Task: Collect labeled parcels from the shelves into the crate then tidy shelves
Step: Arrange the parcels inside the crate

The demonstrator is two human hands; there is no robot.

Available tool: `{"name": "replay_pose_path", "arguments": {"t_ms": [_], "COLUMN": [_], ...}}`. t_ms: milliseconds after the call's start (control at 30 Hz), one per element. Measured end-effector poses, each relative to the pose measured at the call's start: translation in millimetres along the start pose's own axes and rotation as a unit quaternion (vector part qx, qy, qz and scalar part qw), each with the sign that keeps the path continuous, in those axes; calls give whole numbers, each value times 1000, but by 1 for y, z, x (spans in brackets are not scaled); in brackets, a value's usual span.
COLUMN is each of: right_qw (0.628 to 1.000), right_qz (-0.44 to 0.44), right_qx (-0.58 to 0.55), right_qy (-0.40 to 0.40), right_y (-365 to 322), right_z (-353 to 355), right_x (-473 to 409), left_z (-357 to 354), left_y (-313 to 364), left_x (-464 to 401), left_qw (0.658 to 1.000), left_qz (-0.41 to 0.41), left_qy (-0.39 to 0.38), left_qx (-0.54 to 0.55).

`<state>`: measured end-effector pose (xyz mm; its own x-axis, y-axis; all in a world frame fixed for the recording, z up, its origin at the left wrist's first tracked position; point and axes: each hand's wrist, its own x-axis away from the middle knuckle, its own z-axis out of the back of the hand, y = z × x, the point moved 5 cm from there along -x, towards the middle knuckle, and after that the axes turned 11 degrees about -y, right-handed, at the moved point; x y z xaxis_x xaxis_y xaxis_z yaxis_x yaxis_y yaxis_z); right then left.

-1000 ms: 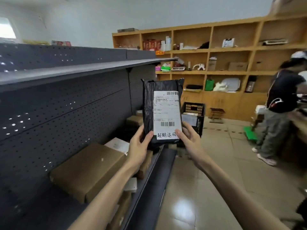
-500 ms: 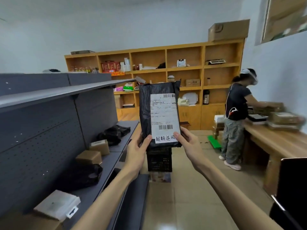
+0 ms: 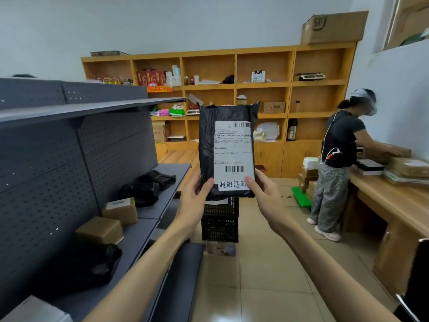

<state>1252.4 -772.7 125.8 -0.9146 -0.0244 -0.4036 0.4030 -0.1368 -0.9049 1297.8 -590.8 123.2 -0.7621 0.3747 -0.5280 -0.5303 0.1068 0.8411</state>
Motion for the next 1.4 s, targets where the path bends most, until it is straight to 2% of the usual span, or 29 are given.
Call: {"name": "replay_pose_path", "arguments": {"t_ms": [300, 600, 867, 1400], "right_qw": [999, 998, 997, 999], "right_qz": [-18, -15, -37, -29], "right_qx": [4, 25, 10, -16], "right_qy": [29, 47, 63, 25], "right_y": [46, 92, 150, 279], "right_z": [2, 24, 61, 167], "right_x": [-117, -235, -317, -531], "left_z": [33, 62, 59, 40], "left_y": [-74, -139, -207, -343], "left_x": [-115, -224, -306, -520], "left_qw": [999, 997, 994, 998], "left_qz": [27, 25, 59, 55], "left_qy": [-19, -41, -51, -15], "left_qx": [10, 67, 80, 31]}}
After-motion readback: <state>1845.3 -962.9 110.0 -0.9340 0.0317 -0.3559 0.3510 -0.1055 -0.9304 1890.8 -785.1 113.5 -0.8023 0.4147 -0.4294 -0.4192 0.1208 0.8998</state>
